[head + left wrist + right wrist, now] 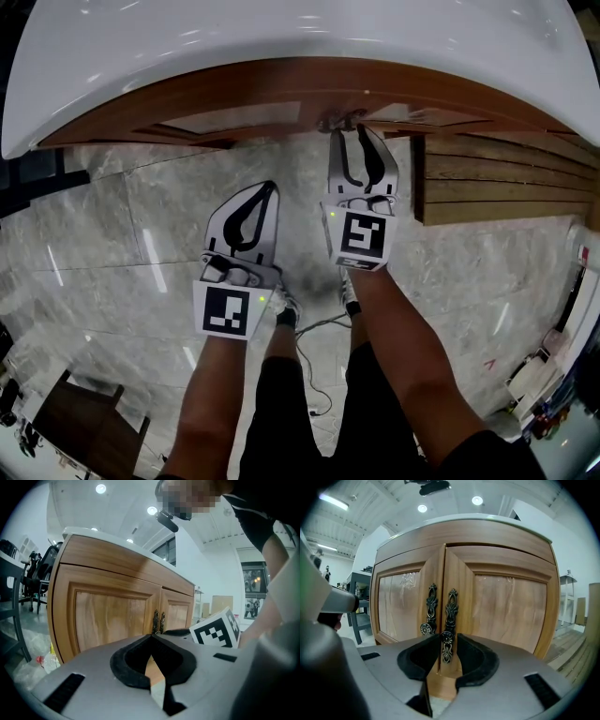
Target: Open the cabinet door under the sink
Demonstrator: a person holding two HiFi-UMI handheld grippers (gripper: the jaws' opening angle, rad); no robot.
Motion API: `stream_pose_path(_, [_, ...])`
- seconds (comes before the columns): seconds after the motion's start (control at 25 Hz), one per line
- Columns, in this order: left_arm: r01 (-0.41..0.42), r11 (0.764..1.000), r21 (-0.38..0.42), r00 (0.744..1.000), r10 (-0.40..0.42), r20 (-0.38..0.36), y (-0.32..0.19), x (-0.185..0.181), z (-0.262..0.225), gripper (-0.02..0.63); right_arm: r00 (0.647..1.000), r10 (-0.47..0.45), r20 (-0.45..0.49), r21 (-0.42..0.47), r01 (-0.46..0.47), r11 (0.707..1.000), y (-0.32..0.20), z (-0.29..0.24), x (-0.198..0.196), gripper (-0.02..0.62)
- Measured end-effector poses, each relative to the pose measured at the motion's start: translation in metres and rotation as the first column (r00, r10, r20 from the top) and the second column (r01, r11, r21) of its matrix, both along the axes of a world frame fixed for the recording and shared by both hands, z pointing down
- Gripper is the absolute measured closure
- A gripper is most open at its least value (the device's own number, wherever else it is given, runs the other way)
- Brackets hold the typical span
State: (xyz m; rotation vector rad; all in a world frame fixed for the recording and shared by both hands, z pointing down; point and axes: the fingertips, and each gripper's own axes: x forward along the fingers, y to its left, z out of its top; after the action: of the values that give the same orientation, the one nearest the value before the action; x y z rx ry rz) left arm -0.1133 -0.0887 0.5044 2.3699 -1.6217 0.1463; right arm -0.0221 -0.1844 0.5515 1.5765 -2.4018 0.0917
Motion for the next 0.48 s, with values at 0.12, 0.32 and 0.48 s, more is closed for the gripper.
stream_pose_path(0.12, [-0.006,1.000,0.004,1.000,0.006,0.002,0.005,-0.002,-0.001,0.583,1.000,-0.003,0.001,0.005,0.003,1.000,-0.002,0.002,-0.002,0.481])
stream_pose_path(0.32, [-0.016,1.000,0.001,1.000,0.016,0.004,0.012,-0.007,-0.001,0.583,1.000,-0.017,-0.006,-0.007,0.017,1.000,-0.003,0.006,-0.004,0.499])
stream_pose_path(0.48, [-0.035,0.999,0.006,0.999,0.035,0.005,0.016,-0.010,-0.004,0.583,0.999,-0.029,-0.015,-0.038,0.028,0.999,-0.001,0.010,-0.001,0.502])
